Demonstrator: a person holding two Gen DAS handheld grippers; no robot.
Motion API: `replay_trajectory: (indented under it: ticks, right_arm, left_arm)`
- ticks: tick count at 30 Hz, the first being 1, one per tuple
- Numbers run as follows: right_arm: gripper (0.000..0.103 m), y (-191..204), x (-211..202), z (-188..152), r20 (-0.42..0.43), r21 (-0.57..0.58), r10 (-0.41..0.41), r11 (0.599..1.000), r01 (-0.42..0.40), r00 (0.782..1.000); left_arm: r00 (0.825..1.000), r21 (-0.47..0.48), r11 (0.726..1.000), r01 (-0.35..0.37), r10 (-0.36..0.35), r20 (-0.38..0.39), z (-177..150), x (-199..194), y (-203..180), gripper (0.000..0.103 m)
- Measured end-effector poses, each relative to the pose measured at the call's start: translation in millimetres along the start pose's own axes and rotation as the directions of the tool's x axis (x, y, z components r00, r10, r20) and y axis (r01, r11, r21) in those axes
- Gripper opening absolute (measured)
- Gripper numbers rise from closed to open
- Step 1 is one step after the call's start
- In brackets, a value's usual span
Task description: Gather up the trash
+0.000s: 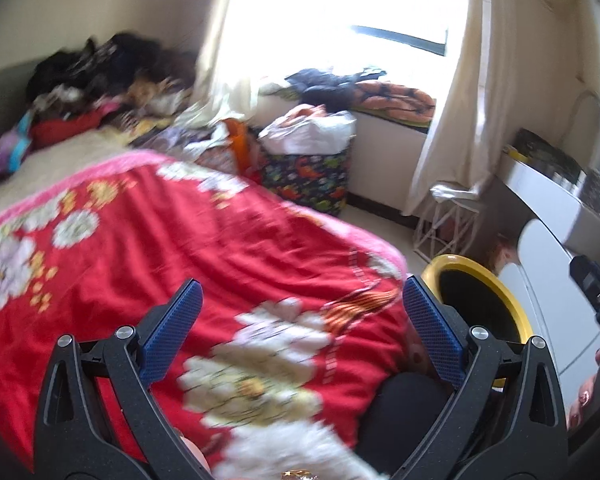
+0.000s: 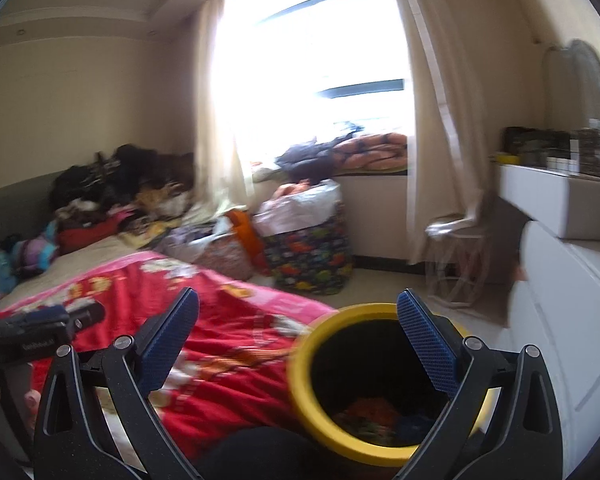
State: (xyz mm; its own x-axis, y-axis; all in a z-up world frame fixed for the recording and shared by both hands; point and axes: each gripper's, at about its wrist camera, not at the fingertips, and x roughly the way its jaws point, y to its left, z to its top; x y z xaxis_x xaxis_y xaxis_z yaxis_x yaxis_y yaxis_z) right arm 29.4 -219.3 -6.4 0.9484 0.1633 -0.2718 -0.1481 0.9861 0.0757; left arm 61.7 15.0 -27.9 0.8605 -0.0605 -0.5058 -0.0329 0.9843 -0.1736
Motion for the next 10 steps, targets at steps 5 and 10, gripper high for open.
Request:
replay_trajectory:
  ticks: [5, 10]
  right_arm:
    - [0.097, 85.5, 45.5, 20.4, -0.16, -0.055, 0.278, 0.955, -0.29, 0.947]
    - [0.097, 227.6, 104.1, -8.7, -0.483, -0.079, 0.489, 0.802, -0.592, 0.726]
  left_arm:
    - [0.971, -0.156, 0.959, -0.236, 0.226, -0.075, -14.8, -14.7, 102.3, 0.092]
    - [0.806, -0.312, 0.743, -0.592, 0.538, -0.248, -45.9, -44.7, 243.0, 0.092]
